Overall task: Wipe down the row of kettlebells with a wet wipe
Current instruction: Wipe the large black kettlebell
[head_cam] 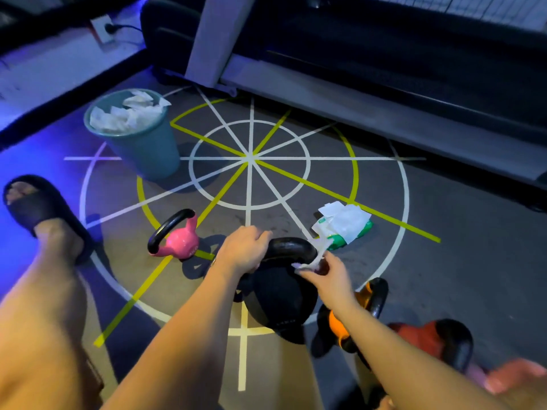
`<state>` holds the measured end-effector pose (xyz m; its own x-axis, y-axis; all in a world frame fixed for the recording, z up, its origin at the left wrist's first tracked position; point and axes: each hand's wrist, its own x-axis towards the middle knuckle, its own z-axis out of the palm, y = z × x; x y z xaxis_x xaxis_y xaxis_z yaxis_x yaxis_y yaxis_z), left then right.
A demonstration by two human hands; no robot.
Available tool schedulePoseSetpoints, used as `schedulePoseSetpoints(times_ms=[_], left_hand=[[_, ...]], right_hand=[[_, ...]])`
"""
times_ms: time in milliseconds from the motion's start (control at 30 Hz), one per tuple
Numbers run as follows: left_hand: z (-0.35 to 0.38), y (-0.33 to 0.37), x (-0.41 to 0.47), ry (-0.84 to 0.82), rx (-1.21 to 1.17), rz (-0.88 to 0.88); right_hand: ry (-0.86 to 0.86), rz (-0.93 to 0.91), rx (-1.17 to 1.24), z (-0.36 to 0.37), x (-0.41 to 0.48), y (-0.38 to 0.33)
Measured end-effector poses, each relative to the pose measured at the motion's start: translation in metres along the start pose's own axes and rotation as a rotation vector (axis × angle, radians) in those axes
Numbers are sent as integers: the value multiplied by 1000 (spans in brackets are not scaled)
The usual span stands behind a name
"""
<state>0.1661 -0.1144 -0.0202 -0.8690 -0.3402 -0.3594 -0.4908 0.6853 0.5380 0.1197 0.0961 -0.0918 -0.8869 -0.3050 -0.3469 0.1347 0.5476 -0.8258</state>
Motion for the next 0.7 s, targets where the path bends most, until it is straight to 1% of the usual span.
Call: schedulePoseSetpoints(times_ms=[67, 100, 167, 267, 367, 433, 467, 533, 567, 633, 700], left_hand=[[0, -5, 7, 36, -25, -29], [1, -9, 11, 43, -12, -22], [3, -16, 16, 29, 10, 14], [7, -23, 16, -1, 42, 65], [10, -23, 18, 27, 61, 87], [12, -19, 16, 58, 91, 101], [12, -14, 13, 75, 113, 115], [13, -6, 7, 96, 147, 160], [13, -2, 4, 89, 146, 187], [11, 3, 2, 37, 134, 206], [11, 3, 2, -10, 100, 196]], right_hand=[[90, 56, 53, 26, 4, 11], [155, 69, 50, 34, 4, 9], [227, 61, 63, 45, 10, 1], [250, 106, 202, 54, 15, -14], [225, 179, 242, 52, 13, -22], [248, 148, 222, 49, 6, -28], [285, 107, 143, 47, 3, -33], [356, -49, -71, 44, -2, -42], [369, -112, -133, 44, -3, -43], [349, -133, -118, 40, -4, -38], [323, -99, -47, 36, -8, -30]])
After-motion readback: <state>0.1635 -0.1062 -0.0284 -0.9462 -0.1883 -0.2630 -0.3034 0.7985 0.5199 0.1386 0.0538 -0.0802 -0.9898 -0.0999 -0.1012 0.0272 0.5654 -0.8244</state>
